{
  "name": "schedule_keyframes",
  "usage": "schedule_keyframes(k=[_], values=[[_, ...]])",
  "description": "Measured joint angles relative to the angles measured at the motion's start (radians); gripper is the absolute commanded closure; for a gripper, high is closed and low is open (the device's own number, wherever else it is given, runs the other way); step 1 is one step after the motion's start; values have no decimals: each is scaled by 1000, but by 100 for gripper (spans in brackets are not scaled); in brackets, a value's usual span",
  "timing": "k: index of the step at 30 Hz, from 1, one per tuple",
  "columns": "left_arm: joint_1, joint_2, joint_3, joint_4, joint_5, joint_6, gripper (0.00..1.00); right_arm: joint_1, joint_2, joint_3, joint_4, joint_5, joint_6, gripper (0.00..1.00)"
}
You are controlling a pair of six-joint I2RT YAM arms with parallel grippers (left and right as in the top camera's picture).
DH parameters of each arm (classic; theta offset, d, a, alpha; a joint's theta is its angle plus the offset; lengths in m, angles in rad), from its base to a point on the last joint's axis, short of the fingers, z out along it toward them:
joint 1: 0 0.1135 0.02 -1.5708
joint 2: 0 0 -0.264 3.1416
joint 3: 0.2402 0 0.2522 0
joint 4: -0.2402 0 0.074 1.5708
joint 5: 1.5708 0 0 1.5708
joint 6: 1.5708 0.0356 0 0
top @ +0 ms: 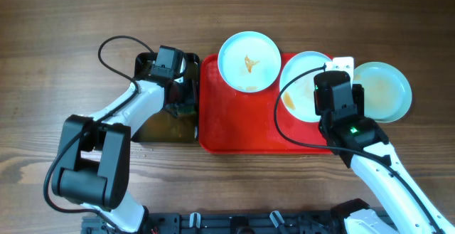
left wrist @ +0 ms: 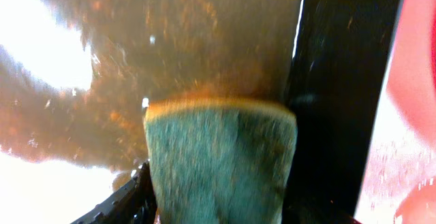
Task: Clean dirty plates on tray and stack at the side
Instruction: 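Move the plate with the right gripper and stack it on the cleaned plate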
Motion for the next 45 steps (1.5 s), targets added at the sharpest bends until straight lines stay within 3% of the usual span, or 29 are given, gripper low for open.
schedule_keyframes(k=[2,3,6,8,9,13,15,17,18,21,22,23,26,31,33,36,37,38,39,40,41,45], values=[[2,-4,1,-31,18,-2,88,0,0,0,6,36,-6,96],[2,-3,1,-45,23,0,96,0,0,0,10,56,-11,96],[2,-2,0,-77,43,4,96,0,0,1,41,107,-52,96],[2,-2,0,-81,46,3,59,0,0,3,85,131,-93,96],[2,-2,0,-82,47,4,53,0,0,5,104,142,-113,96],[4,-8,5,-105,58,4,49,0,-1,11,219,196,-302,96],[4,-9,7,-115,56,3,61,0,-1,11,245,217,-373,96],[4,-9,8,-135,58,6,90,0,-1,11,276,248,-424,96],[4,-9,8,-142,61,0,96,0,-1,11,288,260,-439,96],[4,-6,4,-149,64,3,96,0,-2,11,298,280,-443,96],[4,-6,4,-149,64,3,80,-3,-2,11,293,281,-417,96],[4,-6,4,-149,64,4,48,-12,-2,12,275,283,-360,96],[3,-9,6,-148,76,4,40,-76,0,17,168,239,-192,96],[5,-15,7,-130,55,3,41,-318,57,20,16,68,108,96],[5,-13,5,-82,45,3,51,-447,85,19,2,-41,192,96],[5,-5,-3,-11,44,4,89,-625,102,20,-11,-208,281,96],[5,-1,-6,16,48,2,96,-664,106,20,-23,-236,302,89],[5,5,-8,26,50,4,96,-706,112,20,-37,-264,332,80],[5,5,-8,27,49,8,84,-740,119,20,-42,-287,360,63],[5,5,-8,28,49,4,47,-769,126,20,-41,-311,379,52],[5,5,-8,29,49,7,40,-785,132,20,-40,-338,389,50],[10,-1,-7,39,41,4,39,-782,134,20,76,-612,376,46]])
